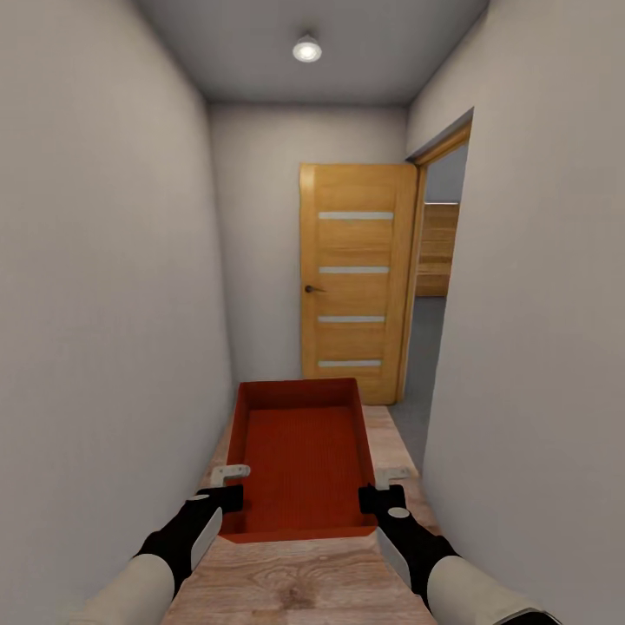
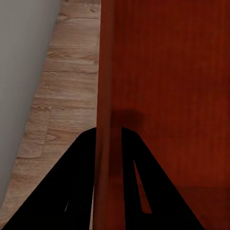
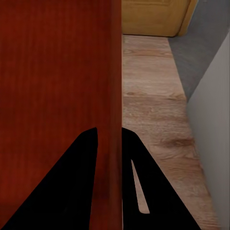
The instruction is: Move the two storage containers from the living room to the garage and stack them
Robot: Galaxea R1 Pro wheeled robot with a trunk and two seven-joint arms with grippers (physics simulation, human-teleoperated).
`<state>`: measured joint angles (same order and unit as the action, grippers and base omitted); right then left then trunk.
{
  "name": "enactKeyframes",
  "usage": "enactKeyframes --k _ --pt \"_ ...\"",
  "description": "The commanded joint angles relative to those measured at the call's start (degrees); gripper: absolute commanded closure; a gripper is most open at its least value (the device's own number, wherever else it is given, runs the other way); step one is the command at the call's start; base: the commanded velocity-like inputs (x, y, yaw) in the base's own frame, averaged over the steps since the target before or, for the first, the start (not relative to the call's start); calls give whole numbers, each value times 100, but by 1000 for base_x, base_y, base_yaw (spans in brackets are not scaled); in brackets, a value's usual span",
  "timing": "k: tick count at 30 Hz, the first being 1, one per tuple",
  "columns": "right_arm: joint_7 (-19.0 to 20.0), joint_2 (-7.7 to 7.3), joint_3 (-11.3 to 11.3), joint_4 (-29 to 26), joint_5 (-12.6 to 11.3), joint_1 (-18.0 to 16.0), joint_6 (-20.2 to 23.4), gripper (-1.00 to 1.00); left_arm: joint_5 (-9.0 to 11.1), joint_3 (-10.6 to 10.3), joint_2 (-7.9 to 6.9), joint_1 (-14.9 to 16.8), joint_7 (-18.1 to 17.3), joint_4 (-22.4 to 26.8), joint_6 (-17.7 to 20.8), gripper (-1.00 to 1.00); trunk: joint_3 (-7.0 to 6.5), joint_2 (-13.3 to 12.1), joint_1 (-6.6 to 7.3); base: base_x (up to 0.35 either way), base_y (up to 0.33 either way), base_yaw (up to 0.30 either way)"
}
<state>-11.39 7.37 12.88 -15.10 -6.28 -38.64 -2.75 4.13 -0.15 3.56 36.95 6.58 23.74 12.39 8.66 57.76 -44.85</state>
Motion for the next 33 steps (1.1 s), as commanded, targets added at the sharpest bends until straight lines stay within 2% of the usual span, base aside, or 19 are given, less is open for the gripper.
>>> enactKeyframes --k 1,33 --pt "-39 -4 -154 -28 13 -12 -33 100 -59 6 -83 -4 72 5 44 100 8 5 -4 323 0 0" --pt "-47 1 -154 -28 13 -12 -36 100 -55 6 -80 -4 72 8 44 100 8 5 -4 323 0 0"
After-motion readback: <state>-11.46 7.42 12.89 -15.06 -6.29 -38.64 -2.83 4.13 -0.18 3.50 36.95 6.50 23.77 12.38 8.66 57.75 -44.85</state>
